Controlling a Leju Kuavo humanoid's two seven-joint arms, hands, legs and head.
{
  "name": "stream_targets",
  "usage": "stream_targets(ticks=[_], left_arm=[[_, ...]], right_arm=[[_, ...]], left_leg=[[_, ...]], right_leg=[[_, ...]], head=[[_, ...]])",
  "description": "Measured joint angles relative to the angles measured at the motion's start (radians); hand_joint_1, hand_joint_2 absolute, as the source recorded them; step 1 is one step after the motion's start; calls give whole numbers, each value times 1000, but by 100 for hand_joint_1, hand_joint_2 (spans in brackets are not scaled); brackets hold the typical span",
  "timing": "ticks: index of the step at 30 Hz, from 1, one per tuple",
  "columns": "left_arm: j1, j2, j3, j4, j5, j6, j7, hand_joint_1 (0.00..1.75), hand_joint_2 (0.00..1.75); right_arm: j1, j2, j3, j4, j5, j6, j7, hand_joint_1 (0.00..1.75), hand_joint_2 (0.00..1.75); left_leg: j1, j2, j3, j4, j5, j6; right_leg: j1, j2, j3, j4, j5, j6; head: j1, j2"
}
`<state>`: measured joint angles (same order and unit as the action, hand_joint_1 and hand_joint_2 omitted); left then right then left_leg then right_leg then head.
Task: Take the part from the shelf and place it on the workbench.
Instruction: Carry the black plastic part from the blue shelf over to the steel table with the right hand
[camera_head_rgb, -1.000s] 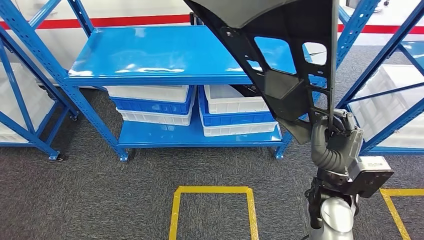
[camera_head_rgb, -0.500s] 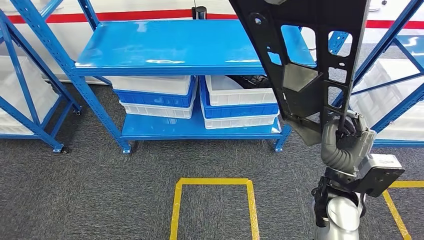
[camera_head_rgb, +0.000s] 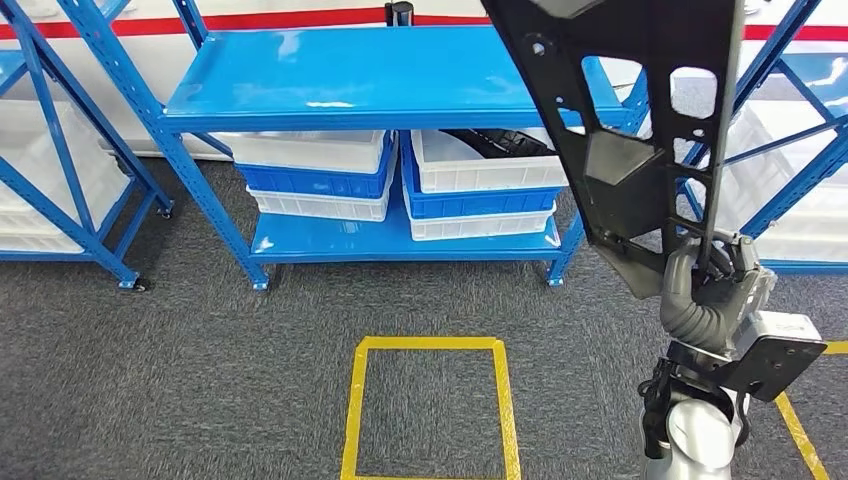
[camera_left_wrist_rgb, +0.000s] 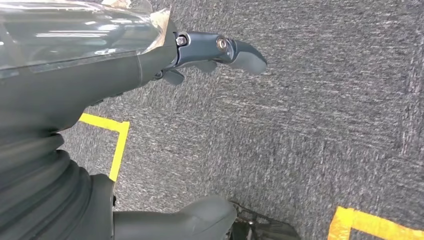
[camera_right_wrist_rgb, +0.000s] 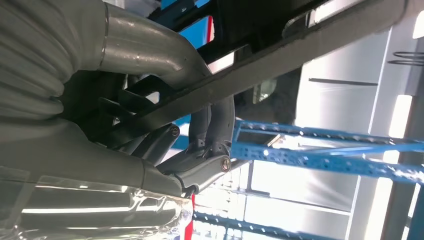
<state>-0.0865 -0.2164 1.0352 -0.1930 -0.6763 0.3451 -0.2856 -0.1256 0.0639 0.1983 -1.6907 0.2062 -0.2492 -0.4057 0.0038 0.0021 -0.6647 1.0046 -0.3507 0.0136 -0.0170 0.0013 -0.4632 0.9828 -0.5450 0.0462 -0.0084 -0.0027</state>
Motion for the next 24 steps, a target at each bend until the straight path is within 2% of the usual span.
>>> stream_targets(ticks=[1,2,4,5,6,7,8,9,10,12,13,14,16,17,18,20,21,22,23,24], left_arm=[[1,1,-1,0,-2,-1,0,0,175],[1,1,-3,0,-4,-3,0,0,175],[2,3,-9,0,-12,-8,0,0,175],[2,3,-12,0,-17,-10,0,0,175],[2,3,-14,0,-21,-10,0,0,175],[2,4,-16,0,-25,-8,0,0,175],[2,5,-17,0,-28,-5,0,0,175],[2,6,-17,0,-29,-1,0,0,175],[2,8,-17,0,-31,3,-1,0,175],[-1,12,-17,-1,-33,12,-4,0,175],[-2,14,-17,-1,-33,16,-7,0,175],[-3,14,-17,-2,-30,22,-10,0,175],[-3,12,-17,-1,-19,36,-16,0,175],[-3,11,-16,-1,-12,43,-19,0,175],[-4,10,-16,-1,-6,49,-21,0,175],[-5,10,-14,-1,3,58,-23,0,175],[-5,9,-14,-1,6,60,-23,0,175],[-4,7,-13,-1,9,62,-23,0,175],[-4,6,-13,-1,12,62,-23,0,175],[-4,4,-12,-1,14,62,-23,0,175]], right_arm=[[0,0,-1,0,0,-1,0,175,175],[0,0,-2,0,0,-2,0,175,175],[2,0,-6,0,1,-5,0,175,175],[5,0,-8,0,1,-7,0,175,175],[9,0,-12,0,2,-9,0,175,175],[16,0,-17,0,3,-10,0,175,175],[23,0,-21,0,4,-11,0,175,175],[31,0,-26,-1,5,-11,-1,175,175],[38,0,-31,-1,4,-12,-2,175,175],[50,1,-40,-4,-4,-10,-10,175,175],[54,1,-44,-5,-10,-7,-15,175,175],[56,2,-47,-6,-17,-2,-21,175,175],[56,3,-52,-3,-28,13,-33,175,175],[53,4,-54,0,-32,21,-38,175,175],[49,6,-55,5,-34,28,-43,175,175],[37,7,-56,17,-36,39,-48,175,175],[32,8,-56,25,-36,44,-50,175,175],[27,8,-56,33,-36,49,-51,175,175],[22,9,-56,40,-36,53,-51,175,175],[17,10,-56,47,-36,56,-52,175,175]], left_leg=[[2,-1,-4,6,-8,-5],[4,-2,-12,26,-36,-10],[6,-3,-41,128,-136,-19],[7,-3,-58,201,-184,-22],[7,-3,-69,263,-211,-23],[7,-3,-67,300,-216,-22],[6,-3,-47,301,-201,-19],[6,-3,-8,262,-177,-13],[5,-4,44,197,-157,-5],[0,-5,146,51,-150,12],[-4,-5,171,6,-157,17],[-8,-5,180,-16,-160,22],[-9,-2,169,-27,-143,32],[-8,1,161,-32,-131,38],[-6,4,150,-36,-117,44],[-4,7,121,-36,-94,49],[-4,7,106,-36,-82,48],[-4,8,90,-34,-70,46],[-2,8,73,-32,-59,43],[-1,8,55,-28,-48,38]], right_leg=[[-2,-2,-5,1,8,-10],[-5,-3,-11,1,17,-22],[-5,-6,-27,2,39,-41],[-3,-7,-39,2,50,-46],[0,-7,-52,3,60,-48],[3,-7,-65,4,69,-48],[5,-7,-77,5,78,-48],[7,-7,-88,6,86,-47],[9,-6,-96,7,93,-45],[15,-6,-108,9,107,-37],[15,-6,-113,9,114,-31],[14,-7,-117,9,122,-23],[12,-7,-127,11,129,-11],[12,-6,-139,26,114,-11],[12,-5,-157,61,83,-14],[7,-4,-197,175,0,-21],[4,-4,-210,235,-27,-19],[1,-4,-211,273,-33,-10],[-3,-4,-196,282,-20,3],[-7,-4,-166,259,5,18]], head=[[-1,0],[-2,0],[-3,0],[-3,0],[-3,0],[-3,0],[-3,0],[-3,0],[-3,0],[-2,0],[-2,0],[-2,0],[-3,0],[-1,0],[1,0],[4,0],[5,0],[5,0],[6,0],[6,0]])
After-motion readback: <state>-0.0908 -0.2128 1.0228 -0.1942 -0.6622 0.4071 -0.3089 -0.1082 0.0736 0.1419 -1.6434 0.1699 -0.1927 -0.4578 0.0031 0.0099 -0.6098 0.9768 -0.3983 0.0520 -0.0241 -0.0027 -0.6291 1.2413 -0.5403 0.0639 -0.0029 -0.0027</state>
